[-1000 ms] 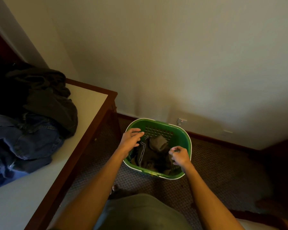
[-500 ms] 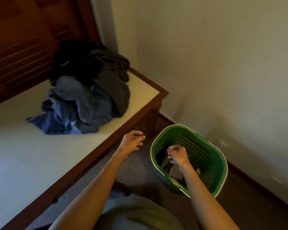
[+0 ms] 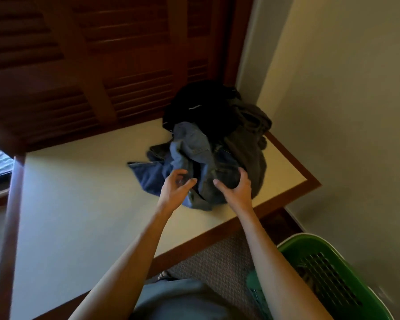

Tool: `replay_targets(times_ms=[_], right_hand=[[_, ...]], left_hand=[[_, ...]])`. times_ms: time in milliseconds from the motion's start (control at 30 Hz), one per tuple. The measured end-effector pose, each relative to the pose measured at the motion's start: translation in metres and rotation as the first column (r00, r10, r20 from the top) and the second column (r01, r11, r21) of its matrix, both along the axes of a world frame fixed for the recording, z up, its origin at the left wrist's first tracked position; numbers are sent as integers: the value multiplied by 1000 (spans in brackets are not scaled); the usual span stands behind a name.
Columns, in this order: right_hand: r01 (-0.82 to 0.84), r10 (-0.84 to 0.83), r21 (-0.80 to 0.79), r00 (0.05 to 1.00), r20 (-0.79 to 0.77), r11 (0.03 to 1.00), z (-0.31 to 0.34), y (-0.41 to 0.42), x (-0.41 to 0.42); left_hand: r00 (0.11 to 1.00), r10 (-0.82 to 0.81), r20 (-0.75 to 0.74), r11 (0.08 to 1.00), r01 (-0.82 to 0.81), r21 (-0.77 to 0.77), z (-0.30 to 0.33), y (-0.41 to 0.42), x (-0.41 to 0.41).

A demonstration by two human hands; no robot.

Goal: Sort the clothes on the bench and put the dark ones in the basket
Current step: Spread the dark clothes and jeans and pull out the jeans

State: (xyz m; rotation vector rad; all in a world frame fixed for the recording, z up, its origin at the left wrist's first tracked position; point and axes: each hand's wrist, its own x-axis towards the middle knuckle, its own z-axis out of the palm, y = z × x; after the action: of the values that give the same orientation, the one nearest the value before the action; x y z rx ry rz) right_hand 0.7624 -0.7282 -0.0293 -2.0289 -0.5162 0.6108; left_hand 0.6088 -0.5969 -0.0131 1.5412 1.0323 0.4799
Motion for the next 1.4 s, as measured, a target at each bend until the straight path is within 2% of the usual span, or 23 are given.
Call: replay_targets(times_ms=[100, 200, 300, 367, 433, 500, 567, 667, 767, 833, 867, 900, 967, 1033, 1100, 1133, 1200, 1267, 1333, 1400], right_hand=[[-61, 60, -39, 997, -45, 997, -12, 54, 0], [-241, 245, -159, 969, 7, 958, -33, 97, -18], [-469, 506, -240, 853, 125, 850, -31, 121, -66], [-551, 604, -298, 787, 126, 780, -28, 122, -95], [-586, 631, -277, 768, 113, 762, -31, 116, -100], [-602, 608, -173, 794, -23, 780, -30, 106, -86], [-559, 548, -55, 825, -140, 827, -24, 96, -64], [-354, 357, 48, 929, -101, 934, -10, 81, -21], [-76, 71, 45, 991, 109, 996, 5, 71, 25], [116, -127, 53, 948, 293, 992, 11, 71, 62], [183, -175, 12, 918, 356, 983, 9, 71, 81], [222, -180, -74, 913, 366, 972, 6, 71, 98], [181, -117, -234, 958, 261, 955, -4, 72, 121], [53, 23, -380, 981, 194, 924, -16, 71, 129], [-40, 180, -499, 955, 236, 866, -26, 71, 132], [-62, 220, -515, 942, 252, 855, -26, 72, 133], [-78, 236, -496, 935, 265, 865, -24, 71, 138], [-99, 249, -450, 925, 289, 888, -26, 66, 142], [-108, 240, -378, 917, 319, 919, -31, 60, 144], [-100, 212, -322, 918, 336, 942, -31, 57, 141]], left_hand=[[990, 61, -123, 991, -46, 127, 2, 41, -8], [979, 25, -205, 997, -11, 70, 8, 73, -11], [970, -76, -232, 997, 82, 15, 6, 99, -1], [949, -93, -300, 995, 98, -1, -1, 108, 7], [908, -79, -411, 995, 96, 21, -15, 113, 7], [857, -45, -514, 997, 69, 28, -31, 113, -1], [849, -4, -528, 999, 23, 30, -44, 111, -9], [859, 38, -511, 997, 3, 79, -50, 105, -10], [843, 49, -535, 998, -17, 65, -50, 106, -5], [814, 52, -579, 998, -15, 68, -45, 105, 2], [797, 74, -599, 994, -11, 108, -40, 104, 7], [790, 110, -603, 986, -9, 167, -32, 101, 15], [824, 171, -541, 957, -9, 290, -15, 96, 36], [857, 142, -495, 949, 25, 314, -4, 89, 61], [834, 57, -549, 946, 130, 296, -6, 74, 85], [783, -12, -622, 931, 236, 280, -8, 62, 97], [626, -118, -771, 856, 457, 240, -14, 35, 115], [542, -128, -831, 817, 533, 221, -16, 15, 126], [550, -86, -831, 827, 505, 248, -18, 6, 127], [623, -52, -781, 845, 444, 298, -18, 3, 121]])
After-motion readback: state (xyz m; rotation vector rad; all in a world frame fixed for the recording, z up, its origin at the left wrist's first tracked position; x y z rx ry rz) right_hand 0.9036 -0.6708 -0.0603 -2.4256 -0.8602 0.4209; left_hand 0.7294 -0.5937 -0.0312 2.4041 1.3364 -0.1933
